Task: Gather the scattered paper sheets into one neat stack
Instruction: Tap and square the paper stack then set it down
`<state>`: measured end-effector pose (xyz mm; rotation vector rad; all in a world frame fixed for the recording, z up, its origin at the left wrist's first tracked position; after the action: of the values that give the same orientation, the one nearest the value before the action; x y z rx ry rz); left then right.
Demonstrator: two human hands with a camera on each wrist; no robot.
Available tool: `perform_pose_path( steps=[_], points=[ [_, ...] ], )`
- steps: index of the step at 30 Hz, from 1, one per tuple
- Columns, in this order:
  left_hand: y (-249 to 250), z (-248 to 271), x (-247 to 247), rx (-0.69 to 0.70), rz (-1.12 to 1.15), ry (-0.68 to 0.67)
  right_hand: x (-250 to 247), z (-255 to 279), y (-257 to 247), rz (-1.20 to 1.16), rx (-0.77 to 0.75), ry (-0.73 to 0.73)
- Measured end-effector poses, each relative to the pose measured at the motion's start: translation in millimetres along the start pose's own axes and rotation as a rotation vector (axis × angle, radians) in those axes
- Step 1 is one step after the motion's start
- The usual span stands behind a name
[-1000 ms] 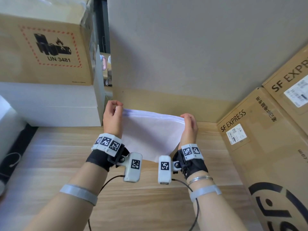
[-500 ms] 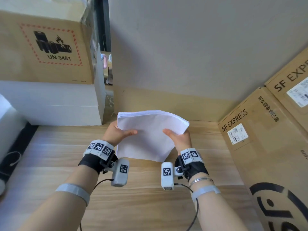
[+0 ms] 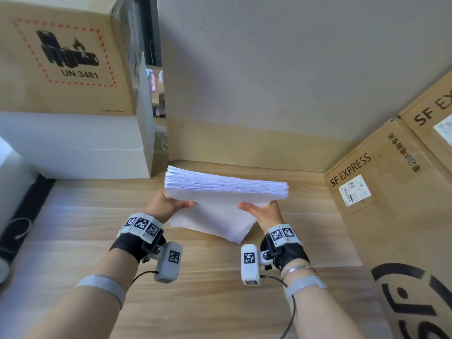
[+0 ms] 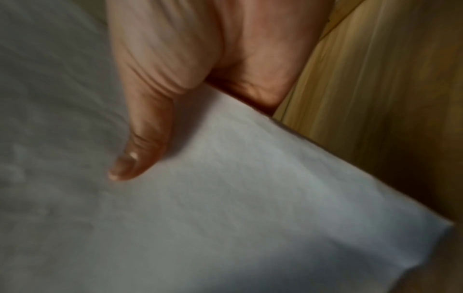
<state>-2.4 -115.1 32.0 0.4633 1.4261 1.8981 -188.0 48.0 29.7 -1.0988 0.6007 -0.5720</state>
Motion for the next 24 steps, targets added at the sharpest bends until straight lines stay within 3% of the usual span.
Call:
perform_pose_path(
  steps=[7, 17, 21, 24],
  points=[
    [-8, 3, 1, -0.038, 0.041, 0.047, 9, -1, 17, 0.036, -0.008, -0.015],
    [-50, -12, 7, -0.275, 0.137, 0.103, 14, -16, 62, 0.093, 0.146, 0.049],
    [-52, -28, 6, -0.406, -0.005, 0.182, 5, -32, 64, 0.143, 0.218, 0.094],
    [-60, -40, 14, -0.494, -0.145, 0.084, -1, -42, 66, 0.209, 0.254, 0.059]
  ],
)
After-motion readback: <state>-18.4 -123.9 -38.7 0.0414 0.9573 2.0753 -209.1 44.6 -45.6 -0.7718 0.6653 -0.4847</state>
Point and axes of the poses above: each hand's wrist, its own z-axis away from the middle knuckle, its own x-axis out of the palm, y = z × x, the point moved 7 cm from there along -z, towards the middle knuckle
